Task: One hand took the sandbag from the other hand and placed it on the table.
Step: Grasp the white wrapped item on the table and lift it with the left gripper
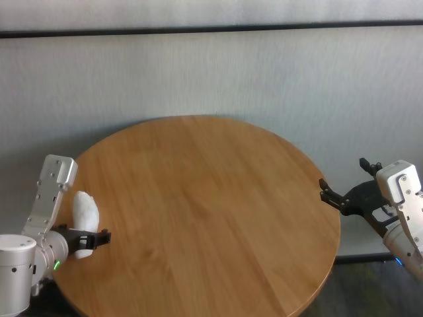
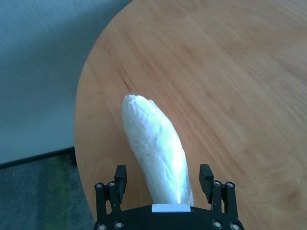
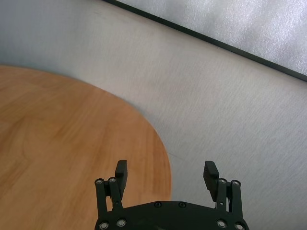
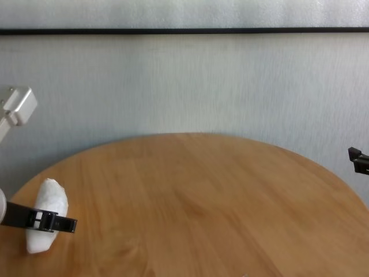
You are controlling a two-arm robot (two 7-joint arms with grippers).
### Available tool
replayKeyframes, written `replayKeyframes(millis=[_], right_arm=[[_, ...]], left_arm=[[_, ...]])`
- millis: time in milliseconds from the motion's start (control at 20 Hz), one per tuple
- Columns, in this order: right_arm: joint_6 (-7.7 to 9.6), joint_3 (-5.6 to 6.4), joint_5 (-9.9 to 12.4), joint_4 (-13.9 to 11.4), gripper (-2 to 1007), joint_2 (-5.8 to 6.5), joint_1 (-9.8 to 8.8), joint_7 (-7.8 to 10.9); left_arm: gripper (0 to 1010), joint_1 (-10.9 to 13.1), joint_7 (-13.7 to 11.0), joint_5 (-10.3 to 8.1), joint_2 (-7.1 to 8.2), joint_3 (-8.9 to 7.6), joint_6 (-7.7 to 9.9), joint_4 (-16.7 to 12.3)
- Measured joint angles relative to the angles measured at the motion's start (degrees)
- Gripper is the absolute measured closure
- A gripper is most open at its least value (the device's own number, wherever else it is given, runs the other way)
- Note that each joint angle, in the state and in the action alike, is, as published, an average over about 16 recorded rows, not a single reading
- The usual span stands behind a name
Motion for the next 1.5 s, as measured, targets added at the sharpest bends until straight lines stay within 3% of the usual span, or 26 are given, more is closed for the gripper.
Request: replayKeyframes(millis=[750,1500], right_arm=[[0.0,0.0,0.0,0.0,4,0.0,0.0,0.0],[0.0,0.0,0.0,0.0,4,0.0,0.0,0.0]], left_arm=[[10,0.3,-0.5,1.85,-0.91,-0.9,0.08,0.0],[10,0.4,-0.9,4.44,-1.02,-0.47,-2.44,0.2]])
